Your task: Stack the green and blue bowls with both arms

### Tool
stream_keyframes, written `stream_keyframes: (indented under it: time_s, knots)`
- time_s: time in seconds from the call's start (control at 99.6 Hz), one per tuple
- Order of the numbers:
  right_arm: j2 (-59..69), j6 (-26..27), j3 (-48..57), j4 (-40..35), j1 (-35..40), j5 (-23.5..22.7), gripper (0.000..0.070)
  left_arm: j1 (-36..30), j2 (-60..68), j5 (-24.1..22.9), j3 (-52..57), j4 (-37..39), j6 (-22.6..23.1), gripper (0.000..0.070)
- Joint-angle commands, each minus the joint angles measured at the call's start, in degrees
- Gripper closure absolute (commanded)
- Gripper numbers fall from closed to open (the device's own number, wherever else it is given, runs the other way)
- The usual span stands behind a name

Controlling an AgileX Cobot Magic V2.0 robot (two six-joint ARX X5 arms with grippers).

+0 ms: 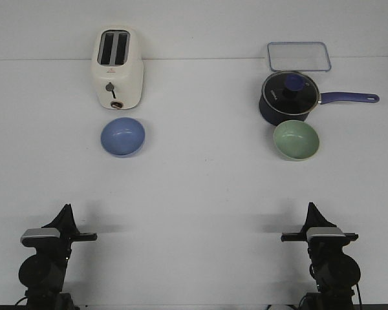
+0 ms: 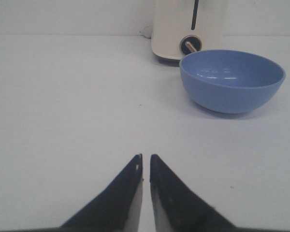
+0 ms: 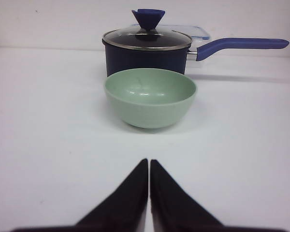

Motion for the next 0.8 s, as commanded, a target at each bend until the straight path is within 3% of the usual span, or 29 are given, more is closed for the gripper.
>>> stream_keyframes:
  time_s: [0.0,0.693,0.793]
  knots:
    - [0.0,0.1,-0.1,0.7,-0.1,0.0,0.0695,0.0,-0.1,0.0,-1.2,0.6,-0.3,0.0688]
    - [0.0,0.1,-0.1,0.7,-0.1,0.0,0.0695,0.0,-0.1,0.0,-1.2,0.6,-0.3,0.0688]
    - [0.0,5.7,-0.1,0.8,0.0,-0.9,0.0695,0.0,-0.1,0.0,-1.2,0.6,-0.3,0.0688]
